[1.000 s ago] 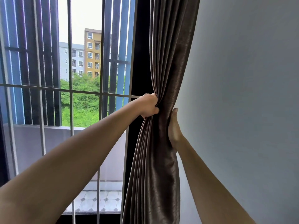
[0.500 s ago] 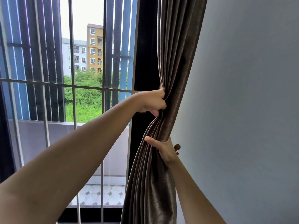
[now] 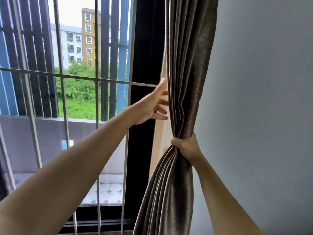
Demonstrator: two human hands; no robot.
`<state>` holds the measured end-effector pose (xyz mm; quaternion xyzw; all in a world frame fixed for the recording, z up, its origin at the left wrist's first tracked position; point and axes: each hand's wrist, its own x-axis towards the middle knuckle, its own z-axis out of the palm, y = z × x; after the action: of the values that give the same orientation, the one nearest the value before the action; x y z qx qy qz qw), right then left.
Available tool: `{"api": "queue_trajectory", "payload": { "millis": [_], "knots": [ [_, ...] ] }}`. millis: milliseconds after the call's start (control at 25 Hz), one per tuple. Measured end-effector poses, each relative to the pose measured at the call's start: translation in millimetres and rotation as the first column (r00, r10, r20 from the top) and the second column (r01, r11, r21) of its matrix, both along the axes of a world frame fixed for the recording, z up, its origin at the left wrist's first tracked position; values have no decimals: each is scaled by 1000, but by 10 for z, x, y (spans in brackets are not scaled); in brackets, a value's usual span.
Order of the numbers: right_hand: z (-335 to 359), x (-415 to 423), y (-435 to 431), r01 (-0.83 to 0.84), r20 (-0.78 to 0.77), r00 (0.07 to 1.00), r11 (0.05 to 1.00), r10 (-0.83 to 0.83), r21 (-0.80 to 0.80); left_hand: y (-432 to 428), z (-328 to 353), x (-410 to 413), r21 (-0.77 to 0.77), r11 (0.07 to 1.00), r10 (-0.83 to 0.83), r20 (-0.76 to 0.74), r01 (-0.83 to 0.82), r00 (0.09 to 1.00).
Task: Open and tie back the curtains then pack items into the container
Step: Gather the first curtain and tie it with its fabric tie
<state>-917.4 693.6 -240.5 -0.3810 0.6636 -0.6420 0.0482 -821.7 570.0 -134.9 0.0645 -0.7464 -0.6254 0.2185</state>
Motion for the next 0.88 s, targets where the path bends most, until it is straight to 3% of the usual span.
{"api": "queue_trajectory", "payload": {
  "millis": [80, 120, 200, 320, 480, 600, 720, 880],
  "knots": [
    [59, -158, 239, 44, -10, 999, 999, -44, -5, -88, -382, -161, 203, 969, 145, 6, -143, 989],
    [93, -239, 358, 66, -17, 998, 998, -66, -10, -119, -627, -258, 204, 955, 205, 66, -214, 977],
    [153, -396, 559, 97, -30, 995, 995, -97, -9, -154, -1136, -414, 49, 962, 252, 215, -269, 943],
    [194, -596, 770, 121, -25, 992, 993, -122, -11, -78, -1733, -585, -232, 954, 265, 349, -191, 899],
    [220, -780, 869, 114, -49, 992, 993, -113, 32, 70, -2120, -869, -360, 914, 336, 410, -188, 848],
    [243, -921, 915, 115, -57, 992, 992, -112, 55, 89, -2256, -1065, -534, 816, 466, 380, -222, 799],
    [270, -1093, 979, 114, -95, 990, 991, -108, 69, 46, -2332, -1209, -524, 800, 518, 353, -294, 779],
    [297, -1212, 1038, 111, -120, 988, 990, -100, 91, 58, -2437, -1307, -403, 866, 453, 384, -296, 804]
  ]
}}
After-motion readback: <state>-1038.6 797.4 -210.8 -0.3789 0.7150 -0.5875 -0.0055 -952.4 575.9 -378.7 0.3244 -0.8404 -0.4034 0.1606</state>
